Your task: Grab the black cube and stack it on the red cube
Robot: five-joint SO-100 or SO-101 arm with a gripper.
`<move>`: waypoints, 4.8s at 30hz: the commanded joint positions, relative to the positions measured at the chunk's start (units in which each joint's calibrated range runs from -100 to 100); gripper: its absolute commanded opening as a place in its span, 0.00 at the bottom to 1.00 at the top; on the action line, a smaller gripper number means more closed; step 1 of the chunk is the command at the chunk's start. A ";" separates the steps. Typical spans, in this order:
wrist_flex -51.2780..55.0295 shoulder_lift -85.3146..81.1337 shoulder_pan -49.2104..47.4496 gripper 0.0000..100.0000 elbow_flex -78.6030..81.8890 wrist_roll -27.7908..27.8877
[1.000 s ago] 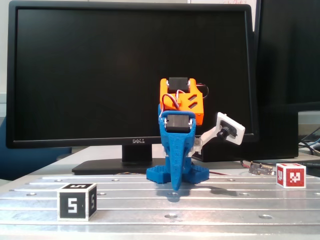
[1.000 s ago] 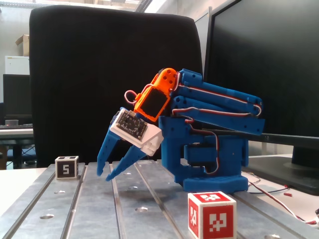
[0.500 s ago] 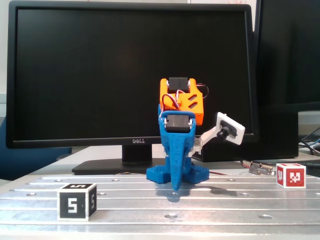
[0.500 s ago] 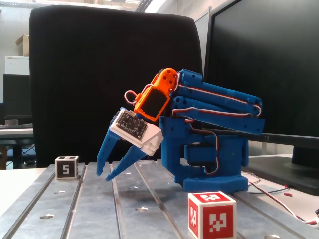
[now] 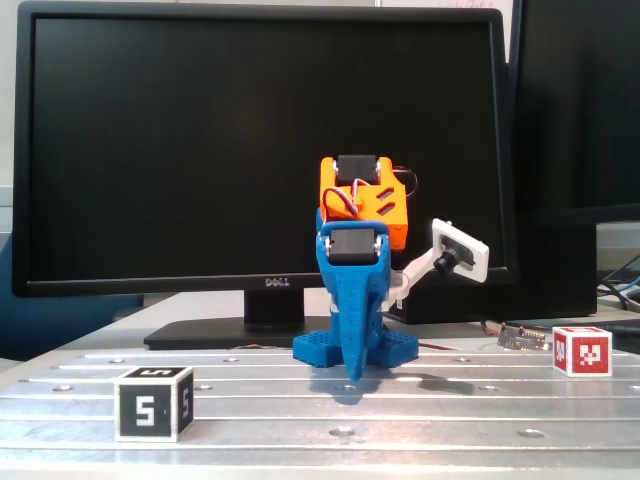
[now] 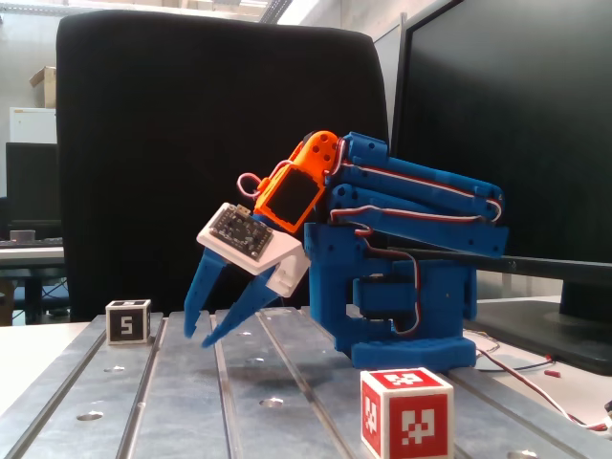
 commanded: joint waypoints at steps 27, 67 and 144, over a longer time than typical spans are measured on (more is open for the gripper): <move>-4.36 28.06 0.20 0.01 -25.06 4.06; 12.14 94.48 14.74 0.01 -83.31 15.16; 17.61 115.86 25.89 0.32 -99.50 21.63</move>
